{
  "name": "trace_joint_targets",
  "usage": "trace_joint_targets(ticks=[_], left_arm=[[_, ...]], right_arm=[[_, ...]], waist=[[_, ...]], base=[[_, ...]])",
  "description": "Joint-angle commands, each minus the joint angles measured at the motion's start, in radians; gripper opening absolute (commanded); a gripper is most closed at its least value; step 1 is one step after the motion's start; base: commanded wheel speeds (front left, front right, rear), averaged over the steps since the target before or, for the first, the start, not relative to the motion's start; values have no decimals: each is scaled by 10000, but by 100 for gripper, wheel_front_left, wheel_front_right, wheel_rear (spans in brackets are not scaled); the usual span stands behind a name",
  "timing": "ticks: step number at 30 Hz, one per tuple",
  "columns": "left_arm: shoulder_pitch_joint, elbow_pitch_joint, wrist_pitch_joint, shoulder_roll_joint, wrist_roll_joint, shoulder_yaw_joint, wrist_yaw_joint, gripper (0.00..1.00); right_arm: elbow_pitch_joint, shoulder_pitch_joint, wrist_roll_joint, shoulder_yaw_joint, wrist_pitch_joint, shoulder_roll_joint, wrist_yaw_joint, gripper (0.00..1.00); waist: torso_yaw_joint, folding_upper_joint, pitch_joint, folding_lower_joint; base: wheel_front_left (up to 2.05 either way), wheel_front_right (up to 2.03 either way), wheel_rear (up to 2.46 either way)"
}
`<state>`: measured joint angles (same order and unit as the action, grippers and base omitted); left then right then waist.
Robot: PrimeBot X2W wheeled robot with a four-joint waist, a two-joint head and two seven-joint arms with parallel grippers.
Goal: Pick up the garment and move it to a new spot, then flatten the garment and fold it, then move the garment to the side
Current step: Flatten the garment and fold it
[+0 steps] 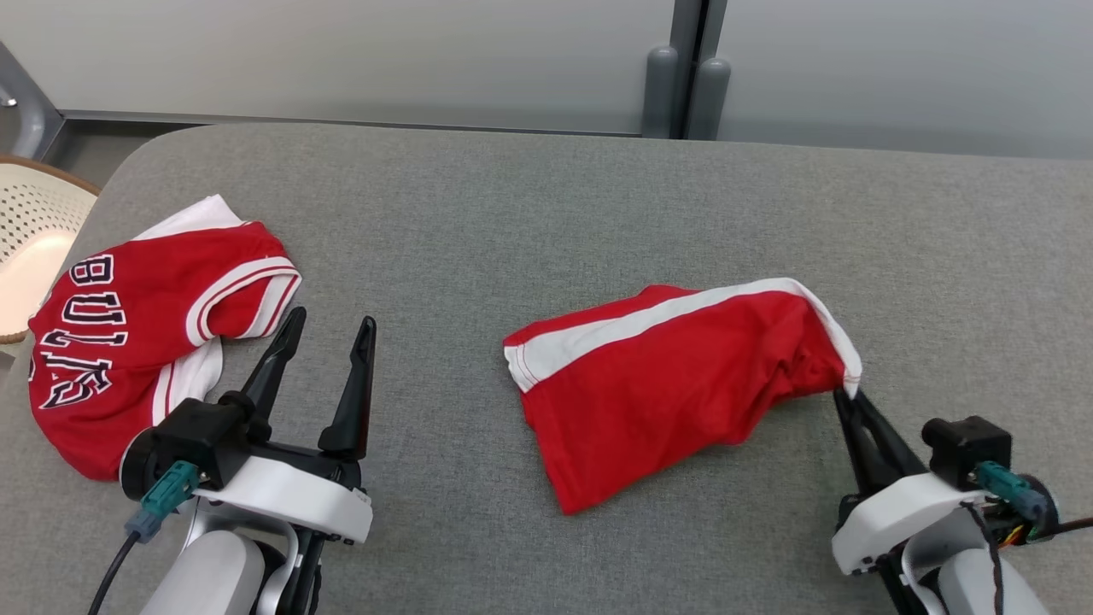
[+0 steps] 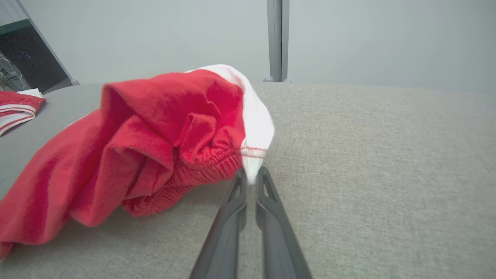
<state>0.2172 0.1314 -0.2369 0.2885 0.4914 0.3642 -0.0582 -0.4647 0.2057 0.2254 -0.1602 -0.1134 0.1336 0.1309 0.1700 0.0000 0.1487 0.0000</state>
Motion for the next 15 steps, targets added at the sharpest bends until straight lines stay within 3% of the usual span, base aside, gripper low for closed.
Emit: trace_joint_targets(ticks=[1, 7, 10, 15], left_arm=[[164, 6, -28, 33, -49, -20, -17, 100], [112, -49, -63, 64, -44, -47, -113, 100], [98, -59, -71, 62, -27, -37, -130, 100], [186, -29, -83, 43, 19, 4, -100, 100]], right_arm=[[276, 125, -234, 143, -100, 209, -3, 0], [1924, -21, -1586, 776, -425, 703, -3, 0], [2417, -539, -2007, 806, 83, 745, -3, 0], [2252, -1542, -2163, 575, 967, 948, -3, 0]], waist=[[-71, 0, -18, 0], [-295, 0, 3, 0], [-379, 0, 43, 0], [-445, 0, 123, 0]], base=[[0, 0, 0], [0, 0, 0], [0, 0, 0], [0, 0, 0]])
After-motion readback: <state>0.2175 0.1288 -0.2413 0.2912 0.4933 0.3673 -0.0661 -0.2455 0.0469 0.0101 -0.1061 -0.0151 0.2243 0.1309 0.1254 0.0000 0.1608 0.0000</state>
